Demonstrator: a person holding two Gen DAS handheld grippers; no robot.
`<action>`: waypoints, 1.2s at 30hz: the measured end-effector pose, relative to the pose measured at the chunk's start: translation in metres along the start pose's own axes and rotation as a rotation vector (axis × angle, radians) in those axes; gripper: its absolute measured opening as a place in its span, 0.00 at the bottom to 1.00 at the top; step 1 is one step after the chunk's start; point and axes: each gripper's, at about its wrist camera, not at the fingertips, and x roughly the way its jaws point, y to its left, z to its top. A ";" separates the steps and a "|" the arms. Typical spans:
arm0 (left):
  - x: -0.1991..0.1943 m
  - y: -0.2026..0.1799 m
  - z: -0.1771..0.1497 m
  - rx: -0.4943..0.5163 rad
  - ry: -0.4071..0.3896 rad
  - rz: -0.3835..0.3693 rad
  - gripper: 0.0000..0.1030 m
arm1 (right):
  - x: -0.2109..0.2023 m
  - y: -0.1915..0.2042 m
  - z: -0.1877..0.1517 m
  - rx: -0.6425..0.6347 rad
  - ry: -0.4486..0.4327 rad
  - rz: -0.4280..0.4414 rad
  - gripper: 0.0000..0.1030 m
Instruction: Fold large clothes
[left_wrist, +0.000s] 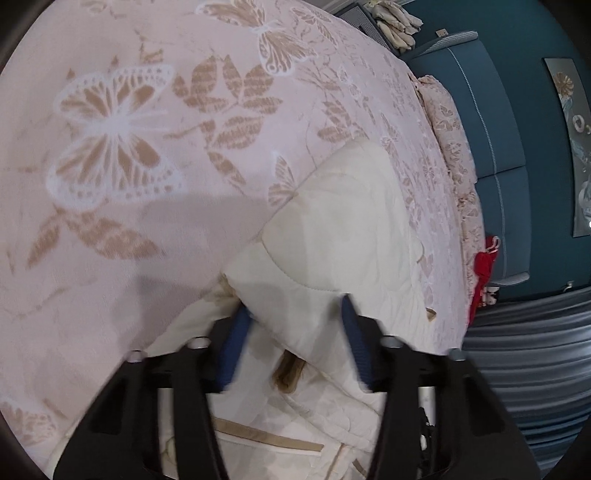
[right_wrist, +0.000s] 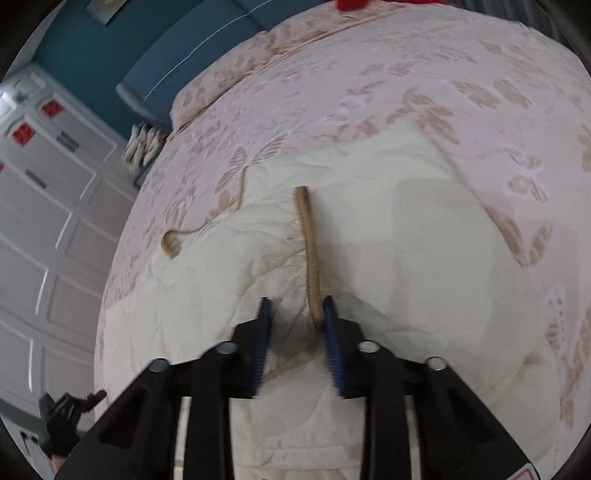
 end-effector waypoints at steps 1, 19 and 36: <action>-0.003 -0.003 0.002 0.016 -0.009 0.011 0.29 | -0.008 0.009 0.000 -0.039 -0.021 0.003 0.14; -0.003 -0.009 -0.037 0.367 -0.108 0.228 0.07 | -0.051 -0.025 -0.066 -0.184 -0.043 -0.067 0.11; 0.020 -0.019 -0.059 0.603 -0.140 0.385 0.09 | -0.025 -0.036 -0.079 -0.178 0.008 -0.107 0.11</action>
